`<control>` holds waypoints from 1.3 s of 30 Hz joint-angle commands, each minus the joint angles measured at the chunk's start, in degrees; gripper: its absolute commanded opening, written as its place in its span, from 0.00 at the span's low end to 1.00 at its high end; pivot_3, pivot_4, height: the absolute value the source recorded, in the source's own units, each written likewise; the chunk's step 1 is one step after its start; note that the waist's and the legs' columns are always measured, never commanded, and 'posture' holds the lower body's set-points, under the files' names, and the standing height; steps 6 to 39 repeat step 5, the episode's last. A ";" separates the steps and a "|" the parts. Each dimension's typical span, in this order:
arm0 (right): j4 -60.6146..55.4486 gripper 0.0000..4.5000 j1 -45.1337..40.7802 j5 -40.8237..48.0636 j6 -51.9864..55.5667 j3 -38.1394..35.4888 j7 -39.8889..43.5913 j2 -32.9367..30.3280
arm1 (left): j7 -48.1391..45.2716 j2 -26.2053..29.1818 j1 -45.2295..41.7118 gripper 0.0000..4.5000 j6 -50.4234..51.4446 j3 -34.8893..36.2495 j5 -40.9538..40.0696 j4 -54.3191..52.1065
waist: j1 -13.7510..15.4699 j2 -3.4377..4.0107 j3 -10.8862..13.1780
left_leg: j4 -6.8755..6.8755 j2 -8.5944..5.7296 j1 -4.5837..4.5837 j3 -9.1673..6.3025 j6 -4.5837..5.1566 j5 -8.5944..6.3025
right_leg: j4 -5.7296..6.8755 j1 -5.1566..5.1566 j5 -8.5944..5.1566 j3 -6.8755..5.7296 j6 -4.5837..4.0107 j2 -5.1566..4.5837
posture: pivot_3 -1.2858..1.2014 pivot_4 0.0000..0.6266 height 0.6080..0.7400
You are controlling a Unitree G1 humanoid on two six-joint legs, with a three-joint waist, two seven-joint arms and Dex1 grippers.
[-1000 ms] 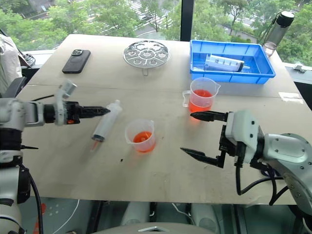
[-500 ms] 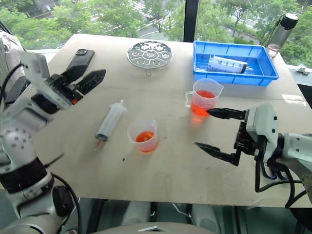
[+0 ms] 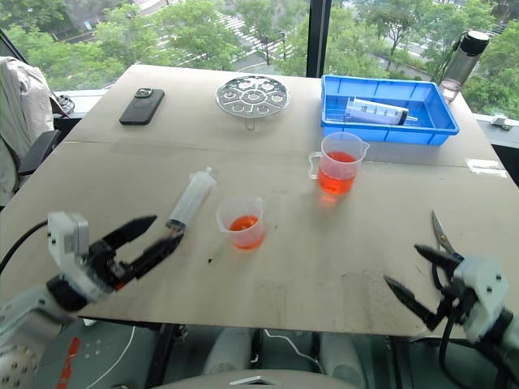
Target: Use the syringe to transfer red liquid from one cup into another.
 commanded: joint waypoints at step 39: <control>1.74 1.00 0.56 -5.06 -7.26 2.84 -2.69 3.77 | -4.65 -0.72 9.13 0.99 -12.73 -3.13 6.90 0.60 | -0.96 0.30 -0.09 | -0.02 0.09 -0.14 0.19 0.15 -0.10 | -0.46 -0.10 0.00 -0.42 0.01 -0.41 | 0.52 0.24 0.89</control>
